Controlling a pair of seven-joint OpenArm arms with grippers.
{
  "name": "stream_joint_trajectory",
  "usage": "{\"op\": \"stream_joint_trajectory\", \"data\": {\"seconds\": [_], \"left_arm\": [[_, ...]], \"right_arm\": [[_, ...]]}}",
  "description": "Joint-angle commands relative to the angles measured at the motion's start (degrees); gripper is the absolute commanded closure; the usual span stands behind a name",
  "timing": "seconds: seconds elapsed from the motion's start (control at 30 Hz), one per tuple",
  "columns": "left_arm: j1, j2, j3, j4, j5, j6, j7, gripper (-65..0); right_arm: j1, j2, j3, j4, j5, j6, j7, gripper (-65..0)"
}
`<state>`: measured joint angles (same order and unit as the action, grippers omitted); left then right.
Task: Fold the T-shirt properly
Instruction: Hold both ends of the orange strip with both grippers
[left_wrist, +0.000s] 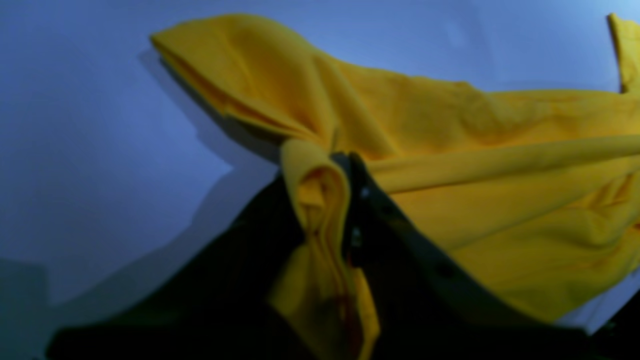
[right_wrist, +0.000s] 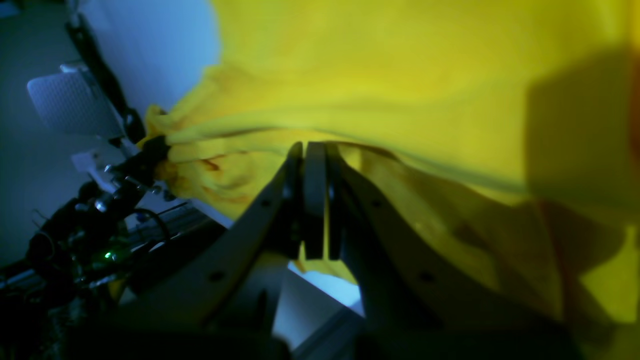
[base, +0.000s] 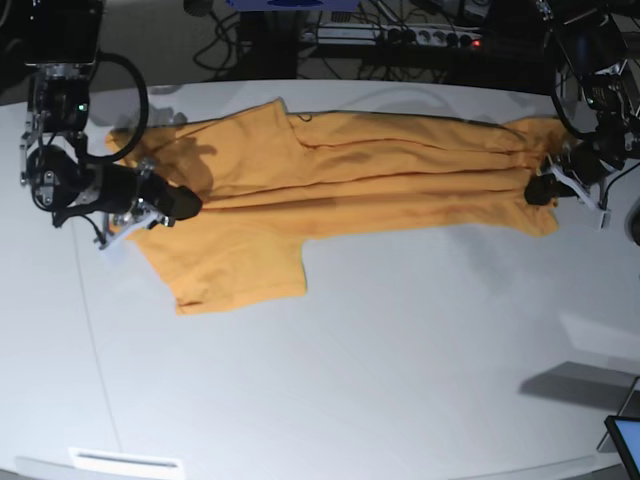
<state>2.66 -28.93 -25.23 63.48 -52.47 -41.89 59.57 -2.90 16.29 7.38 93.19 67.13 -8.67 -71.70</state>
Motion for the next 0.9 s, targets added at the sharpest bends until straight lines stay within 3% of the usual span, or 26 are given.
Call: {"op": "stream_joint_trajectory", "data": {"seconds": [0.0, 0.17, 0.47, 0.87], "left_arm": [[0.1, -0.8, 0.0, -0.1, 6.4, 1.9, 2.8, 0.0], [-1.3, -0.5, 0.0, -0.1, 8.9, 1.9, 2.8, 0.0], [-1.5, -0.5, 0.0, 0.2, 8.9, 1.9, 2.8, 0.0], [-3.5, -0.8, 0.3, 0.2, 8.9, 1.9, 2.9, 0.0]], "right_arm": [[0.6, 1.2, 0.2, 0.9, 1.0, -0.3, 0.0, -0.3], [0.5, 2.7, 0.1, 1.2, 1.0, -0.3, 0.0, -0.3], [0.8, 2.4, -2.9, 0.7, -5.4, -0.3, 0.4, -0.3], [0.7, 1.2, -4.2, -3.5, -5.6, -0.3, 0.6, -0.3]]}}
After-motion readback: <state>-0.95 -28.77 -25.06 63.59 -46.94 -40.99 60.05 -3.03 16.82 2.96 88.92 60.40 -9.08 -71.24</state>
